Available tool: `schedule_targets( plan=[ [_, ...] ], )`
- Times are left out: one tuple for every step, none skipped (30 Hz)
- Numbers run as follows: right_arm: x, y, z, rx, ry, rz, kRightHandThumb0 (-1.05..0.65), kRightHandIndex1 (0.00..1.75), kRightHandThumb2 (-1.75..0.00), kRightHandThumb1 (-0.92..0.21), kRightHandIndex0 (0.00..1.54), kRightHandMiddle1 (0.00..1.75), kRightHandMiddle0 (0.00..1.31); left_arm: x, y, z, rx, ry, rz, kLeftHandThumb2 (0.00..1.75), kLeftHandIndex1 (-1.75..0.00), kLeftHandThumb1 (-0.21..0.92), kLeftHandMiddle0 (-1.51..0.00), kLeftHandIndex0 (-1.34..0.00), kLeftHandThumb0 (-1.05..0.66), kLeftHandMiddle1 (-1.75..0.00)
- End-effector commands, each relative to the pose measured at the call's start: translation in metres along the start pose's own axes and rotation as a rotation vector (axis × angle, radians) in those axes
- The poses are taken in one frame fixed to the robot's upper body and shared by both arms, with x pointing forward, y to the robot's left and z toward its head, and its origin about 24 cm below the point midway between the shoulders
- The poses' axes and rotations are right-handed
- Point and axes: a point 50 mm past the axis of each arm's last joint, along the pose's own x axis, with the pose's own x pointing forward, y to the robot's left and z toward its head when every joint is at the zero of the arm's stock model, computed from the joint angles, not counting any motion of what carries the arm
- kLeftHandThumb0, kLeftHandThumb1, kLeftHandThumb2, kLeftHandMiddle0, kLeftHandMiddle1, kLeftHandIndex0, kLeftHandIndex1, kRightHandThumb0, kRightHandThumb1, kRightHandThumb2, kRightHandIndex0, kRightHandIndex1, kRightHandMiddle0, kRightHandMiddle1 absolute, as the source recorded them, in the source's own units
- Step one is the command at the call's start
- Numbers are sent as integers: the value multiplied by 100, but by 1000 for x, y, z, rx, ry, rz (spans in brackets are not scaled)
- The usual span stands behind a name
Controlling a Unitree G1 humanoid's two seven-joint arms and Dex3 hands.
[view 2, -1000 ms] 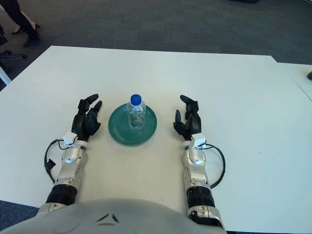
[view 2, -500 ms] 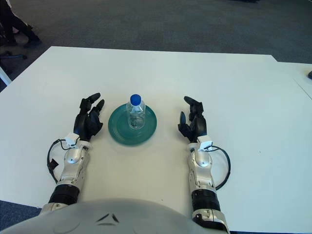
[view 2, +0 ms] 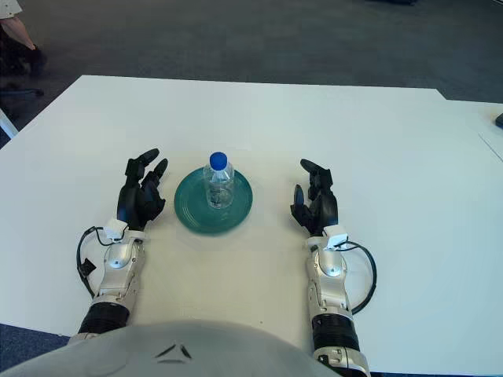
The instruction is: Put the bottle into the plate.
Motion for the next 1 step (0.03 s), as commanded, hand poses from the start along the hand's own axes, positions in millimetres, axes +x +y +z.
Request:
schedule_targets(
  plan=[
    [-18,-4,-18,17,104,-32,-49,2,-60,-91,53,91,11,-31,6,-23,22,148,24,85,-92,92,-52,-14,-75,-9]
  ],
)
